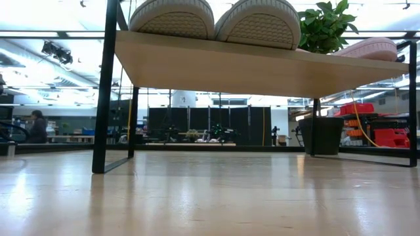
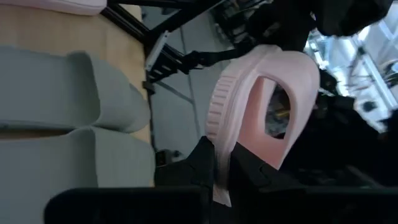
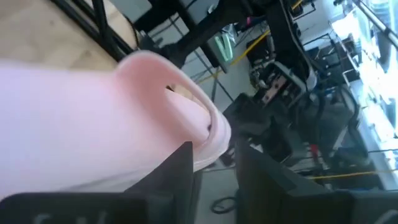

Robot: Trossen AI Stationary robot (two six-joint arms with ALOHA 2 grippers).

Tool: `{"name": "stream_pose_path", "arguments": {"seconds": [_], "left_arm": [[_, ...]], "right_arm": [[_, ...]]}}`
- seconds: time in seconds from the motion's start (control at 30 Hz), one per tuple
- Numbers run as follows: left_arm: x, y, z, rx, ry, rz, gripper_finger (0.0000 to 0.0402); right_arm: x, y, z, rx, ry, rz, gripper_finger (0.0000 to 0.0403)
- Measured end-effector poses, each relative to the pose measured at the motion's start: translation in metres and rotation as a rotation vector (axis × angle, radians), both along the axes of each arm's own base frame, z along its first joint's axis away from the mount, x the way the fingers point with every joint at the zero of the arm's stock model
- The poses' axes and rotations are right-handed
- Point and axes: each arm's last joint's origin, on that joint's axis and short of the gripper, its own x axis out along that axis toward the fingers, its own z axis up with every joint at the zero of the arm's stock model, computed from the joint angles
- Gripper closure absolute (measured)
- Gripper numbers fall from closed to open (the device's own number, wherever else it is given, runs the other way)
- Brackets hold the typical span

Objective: Pick and place slides into the shelf
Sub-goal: Put the pink slide on the shelf

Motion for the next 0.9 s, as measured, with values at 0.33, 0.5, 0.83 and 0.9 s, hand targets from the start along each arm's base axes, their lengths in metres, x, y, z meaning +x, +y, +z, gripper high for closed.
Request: {"name": "stream_pose_path", "arguments": {"seconds": [0.33,0.5,0.83,0.9], "left_arm": [[0.025,0.012,-0.011,-0.055,-0.021,-0.020,0.0377],[0.026,0.013,-0.010,-0.048,-0.036,-0.015,0.0377],[0.026,0.014,-0.010,-0.037,-0.035,-0.002,0.0377],[0.027,0.014,-0.010,-0.036,-0.036,-0.001,0.0377]], "right_arm": [[0.011,-0.015,-0.004,0.006,0.051,0.068,0.0215],[0.018,-0.023,-0.008,-0.032,0.080,0.060,0.0194],[0.033,-0.047,-0.013,0.005,0.103,0.052,0.0201],[0.034,-0.050,-0.014,0.010,0.105,0.050,0.0204]]}}
